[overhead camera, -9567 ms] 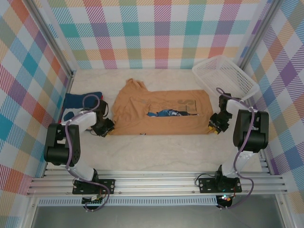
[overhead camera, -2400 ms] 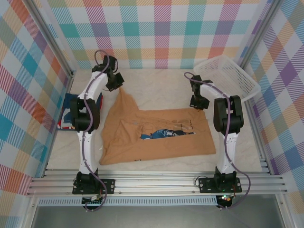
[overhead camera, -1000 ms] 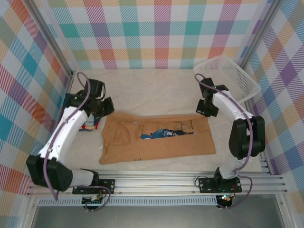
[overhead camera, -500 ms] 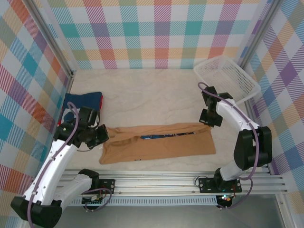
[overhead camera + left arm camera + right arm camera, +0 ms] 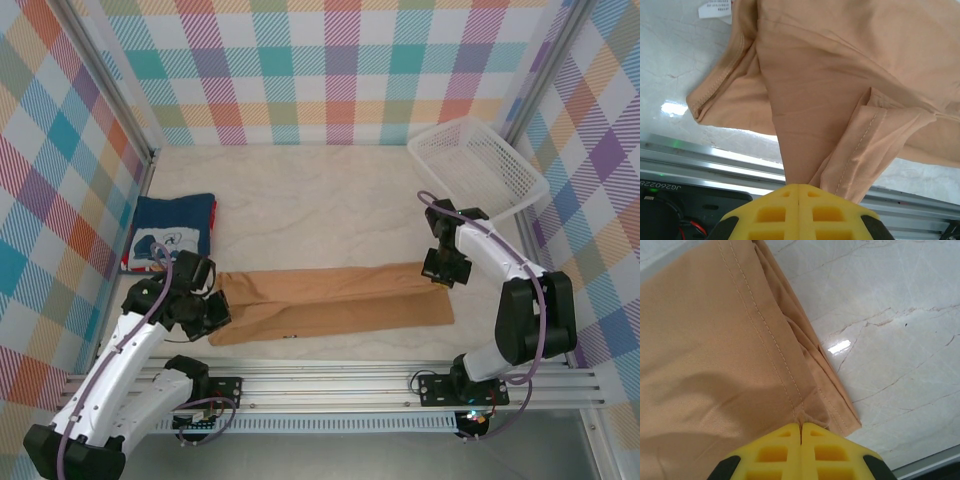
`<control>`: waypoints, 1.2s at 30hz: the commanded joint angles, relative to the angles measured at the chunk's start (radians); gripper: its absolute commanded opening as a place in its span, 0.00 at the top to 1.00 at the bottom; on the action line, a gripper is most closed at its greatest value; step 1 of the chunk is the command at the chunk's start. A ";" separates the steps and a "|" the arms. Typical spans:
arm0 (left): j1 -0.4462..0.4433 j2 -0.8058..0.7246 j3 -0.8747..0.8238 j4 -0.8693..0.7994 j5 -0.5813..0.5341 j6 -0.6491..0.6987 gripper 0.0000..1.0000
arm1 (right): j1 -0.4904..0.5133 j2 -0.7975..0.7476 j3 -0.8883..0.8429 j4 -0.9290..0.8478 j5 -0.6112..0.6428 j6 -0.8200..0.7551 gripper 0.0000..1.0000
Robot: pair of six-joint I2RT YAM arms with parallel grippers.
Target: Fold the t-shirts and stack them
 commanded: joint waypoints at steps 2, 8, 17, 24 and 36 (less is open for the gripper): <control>-0.021 0.000 -0.018 0.003 0.010 -0.024 1.00 | -0.004 0.021 -0.014 -0.039 -0.005 0.014 1.00; -0.038 0.018 -0.002 -0.022 -0.005 -0.038 1.00 | -0.005 0.020 -0.023 -0.041 -0.006 0.009 1.00; -0.108 0.014 -0.009 -0.064 -0.047 -0.072 1.00 | -0.005 0.008 -0.012 -0.063 0.051 0.007 1.00; -0.149 0.049 -0.039 0.003 -0.035 -0.108 1.00 | -0.005 0.034 0.017 -0.057 0.064 -0.002 1.00; -0.211 0.088 -0.051 0.040 -0.057 -0.149 1.00 | -0.006 0.080 0.014 -0.031 0.073 -0.003 1.00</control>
